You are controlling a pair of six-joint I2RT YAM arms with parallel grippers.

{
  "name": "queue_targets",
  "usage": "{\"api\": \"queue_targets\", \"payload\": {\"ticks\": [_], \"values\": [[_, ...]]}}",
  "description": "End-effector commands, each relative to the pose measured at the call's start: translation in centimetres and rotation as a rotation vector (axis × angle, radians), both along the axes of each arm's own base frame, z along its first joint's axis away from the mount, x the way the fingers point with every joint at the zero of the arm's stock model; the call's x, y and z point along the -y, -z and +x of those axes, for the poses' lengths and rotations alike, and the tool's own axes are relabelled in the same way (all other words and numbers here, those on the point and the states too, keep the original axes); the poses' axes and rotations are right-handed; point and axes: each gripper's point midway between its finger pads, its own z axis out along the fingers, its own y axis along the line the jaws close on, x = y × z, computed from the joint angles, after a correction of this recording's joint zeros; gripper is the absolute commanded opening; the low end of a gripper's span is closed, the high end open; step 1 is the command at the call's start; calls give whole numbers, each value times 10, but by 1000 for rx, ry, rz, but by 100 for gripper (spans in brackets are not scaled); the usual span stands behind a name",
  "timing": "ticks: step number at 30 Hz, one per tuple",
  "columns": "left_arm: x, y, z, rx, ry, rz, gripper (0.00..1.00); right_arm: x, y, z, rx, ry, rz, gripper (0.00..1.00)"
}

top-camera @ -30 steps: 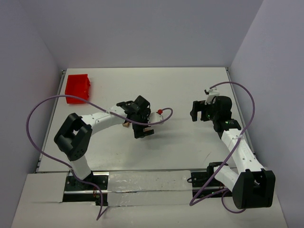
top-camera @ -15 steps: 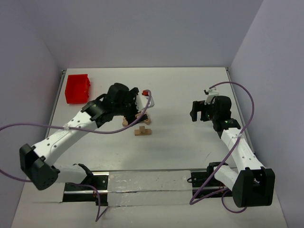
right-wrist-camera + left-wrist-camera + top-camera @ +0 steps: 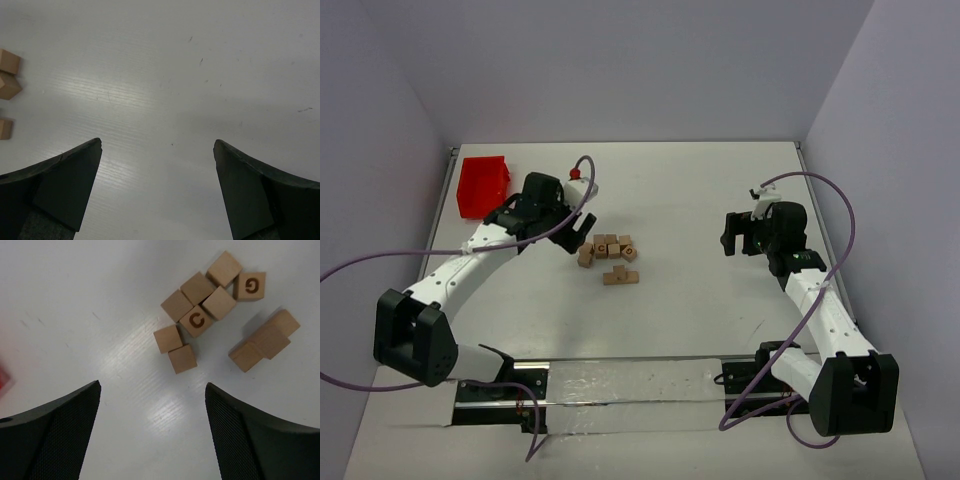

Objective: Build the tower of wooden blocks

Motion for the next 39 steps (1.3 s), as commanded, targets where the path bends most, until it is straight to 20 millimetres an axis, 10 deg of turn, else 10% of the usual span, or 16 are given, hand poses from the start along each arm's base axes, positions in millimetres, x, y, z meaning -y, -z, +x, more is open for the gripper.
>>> {"api": "queue_targets", "payload": {"ticks": [1,15,39], "values": [[-13,0,11,73,-160,-11,90,1,-21,11,43,5,1,100],[9,67,-14,-69,-189,3,71,3,-18,13,35,12,-4,100],[35,92,-1,-141,-148,-1,59,5,-12,15,22,20,-15,100]]}}
